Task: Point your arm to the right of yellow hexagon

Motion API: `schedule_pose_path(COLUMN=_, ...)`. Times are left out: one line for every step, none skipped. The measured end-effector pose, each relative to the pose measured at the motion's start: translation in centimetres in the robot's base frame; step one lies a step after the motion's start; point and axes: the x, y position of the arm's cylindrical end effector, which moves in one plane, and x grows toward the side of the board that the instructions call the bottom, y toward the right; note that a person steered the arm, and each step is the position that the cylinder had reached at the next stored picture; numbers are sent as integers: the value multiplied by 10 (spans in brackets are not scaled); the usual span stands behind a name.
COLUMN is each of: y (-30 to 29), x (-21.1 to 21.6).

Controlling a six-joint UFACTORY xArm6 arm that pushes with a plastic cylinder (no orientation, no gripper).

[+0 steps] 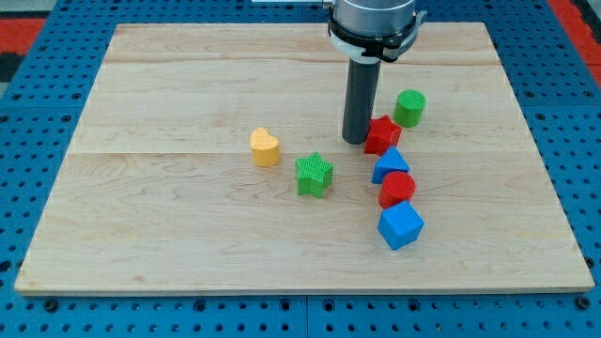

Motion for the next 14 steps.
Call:
schedule_pose_path(y=0, x=0)
schedule_pose_path(y=1, x=0)
schedule_pose_path(y=6, x=0)
schedule_pose_path(y=-11, x=-19)
schedule_pose_path(y=-29, x=-50)
schedule_pose_path(y=-20, x=-76)
schedule_pose_path(y=49, x=-90)
schedule_pose_path(y=129, x=-119)
schedule_pose_path(y=184, x=-175)
schedule_pose_path(y=195, x=-226)
schedule_pose_path(y=193, x=-227)
schedule_pose_path(y=193, x=-227)
schedule_pose_path(y=183, x=-227)
schedule_pose_path(y=172, x=-226)
